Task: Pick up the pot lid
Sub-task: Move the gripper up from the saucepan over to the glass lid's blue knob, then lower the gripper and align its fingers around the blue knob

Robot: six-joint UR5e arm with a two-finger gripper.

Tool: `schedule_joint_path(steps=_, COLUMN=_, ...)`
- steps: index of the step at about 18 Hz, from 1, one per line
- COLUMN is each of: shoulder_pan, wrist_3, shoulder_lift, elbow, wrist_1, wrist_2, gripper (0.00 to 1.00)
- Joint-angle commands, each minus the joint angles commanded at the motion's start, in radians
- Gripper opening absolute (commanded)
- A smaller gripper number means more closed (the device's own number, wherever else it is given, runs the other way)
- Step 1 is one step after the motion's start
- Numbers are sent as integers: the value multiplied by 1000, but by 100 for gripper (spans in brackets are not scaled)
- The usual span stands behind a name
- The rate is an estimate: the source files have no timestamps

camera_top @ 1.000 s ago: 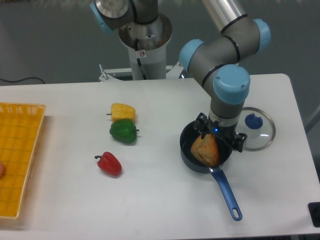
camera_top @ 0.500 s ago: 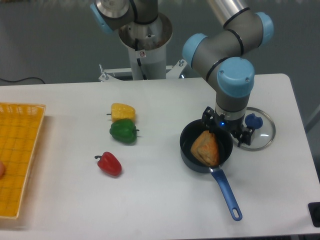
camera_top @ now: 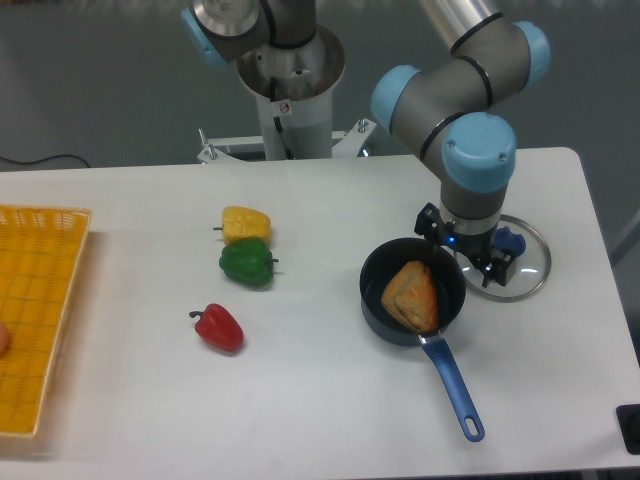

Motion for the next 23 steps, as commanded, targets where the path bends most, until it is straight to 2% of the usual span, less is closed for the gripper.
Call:
schedule_joint_path(steps=2, shoulder_pan=23, wrist_3=14, shoulder_lift=2, elbow=-17, wrist_1=0, wrist_2=-3, gripper=100)
schedule_joint_path(steps=6, shoulder_pan=83, wrist_3=181, shoulder_lift=3, elbow=-44, wrist_1=0, wrist_2=-3, gripper=100)
schedule_joint_path(steps=12, shoulder_pan=146, wrist_3=230, shoulder_lift=-5, elbow=-75, wrist_1=15, wrist_2=-78, gripper=100)
schedule_joint_path(steps=14, shoulder_pan=153, wrist_3=235, shoulder_lift=-18, elbow=-86, wrist_1=57, wrist_2=-86, gripper=100)
schedule_joint_path(steps=20, shoulder_pan=178, wrist_3=259, shoulder_lift=-75, elbow=-63, wrist_1=75, wrist_2=-77, gripper=100)
schedule_joint_path(steps=23, shoulder_pan=193, wrist_3=264, shoulder_lift=-74, elbow=-52, wrist_1=77, wrist_2=-78, gripper=100)
